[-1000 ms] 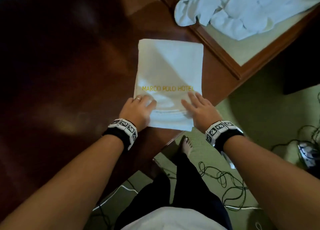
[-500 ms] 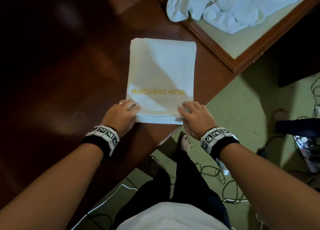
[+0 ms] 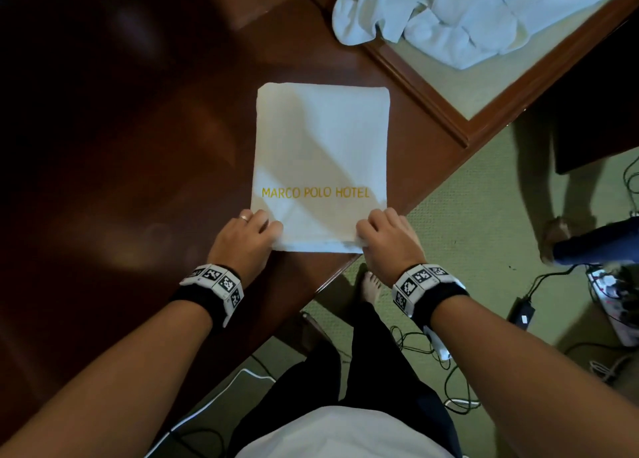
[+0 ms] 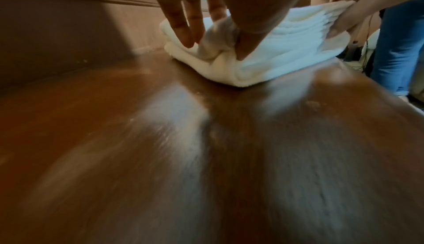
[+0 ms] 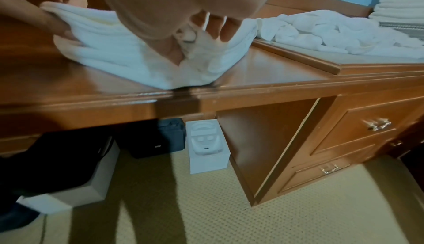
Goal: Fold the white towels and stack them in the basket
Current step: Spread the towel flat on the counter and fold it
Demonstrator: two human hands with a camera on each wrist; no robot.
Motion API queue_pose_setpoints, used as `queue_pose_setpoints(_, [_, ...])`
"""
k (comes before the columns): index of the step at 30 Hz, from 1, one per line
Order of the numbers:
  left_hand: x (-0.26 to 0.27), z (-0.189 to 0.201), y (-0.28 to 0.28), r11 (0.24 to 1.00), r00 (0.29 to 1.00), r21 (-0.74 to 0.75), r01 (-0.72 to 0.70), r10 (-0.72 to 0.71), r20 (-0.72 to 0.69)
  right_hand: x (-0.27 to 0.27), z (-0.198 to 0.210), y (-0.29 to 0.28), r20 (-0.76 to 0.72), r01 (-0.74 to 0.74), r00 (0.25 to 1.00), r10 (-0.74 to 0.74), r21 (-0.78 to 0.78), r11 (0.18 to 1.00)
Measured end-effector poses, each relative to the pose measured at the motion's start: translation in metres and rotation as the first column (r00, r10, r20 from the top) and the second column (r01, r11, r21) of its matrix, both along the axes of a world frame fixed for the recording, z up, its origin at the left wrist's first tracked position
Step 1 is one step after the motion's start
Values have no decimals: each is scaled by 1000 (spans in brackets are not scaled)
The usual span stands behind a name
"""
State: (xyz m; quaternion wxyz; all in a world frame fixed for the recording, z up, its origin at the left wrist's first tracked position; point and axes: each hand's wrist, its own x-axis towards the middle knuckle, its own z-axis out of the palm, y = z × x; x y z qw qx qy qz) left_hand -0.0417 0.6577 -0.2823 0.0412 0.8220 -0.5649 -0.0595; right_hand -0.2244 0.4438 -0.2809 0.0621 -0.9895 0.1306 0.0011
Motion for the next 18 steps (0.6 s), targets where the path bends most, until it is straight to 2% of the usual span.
queue_pose_setpoints(3, [2, -2, 9, 992, 992, 92, 90, -81, -98, -10, 0, 0, -110, -106, 988, 107, 18, 994])
queue_pose_setpoints(5, [10, 5, 2, 993, 990, 88, 84, -73, -117, -4, 5, -7, -44, -90, 995, 94, 80, 993])
queue_pose_setpoints(9, [25, 12, -37, 980, 998, -191, -56, 54, -20, 38, 12, -16, 166, 63, 983, -83, 120, 991])
queue_pose_setpoints(10, [25, 8, -45, 981, 996, -175, -88, 87, -10, 47, 10, -14, 143, 107, 982, -122, 111, 988])
queue_pose_setpoints(12, [20, -2, -51, 990, 990, -4, -140, 139, -38, 54, 1, -8, -6, 168, 986, -168, 96, 981])
queue_pose_setpoints(14, [13, -15, -44, 967, 973, 162, -199, 214, -83, 44, -12, -5, -157, 196, 971, -179, 103, 975])
queue_pose_setpoints(15, [12, -19, -38, 955, 966, 205, -215, 239, -99, 35, -18, -5, -203, 213, 961, -187, 117, 970])
queue_pose_setpoints(18, [13, -19, -27, 953, 965, 195, -230, 249, -77, 18, -19, -11, -235, 249, 948, -215, 127, 960])
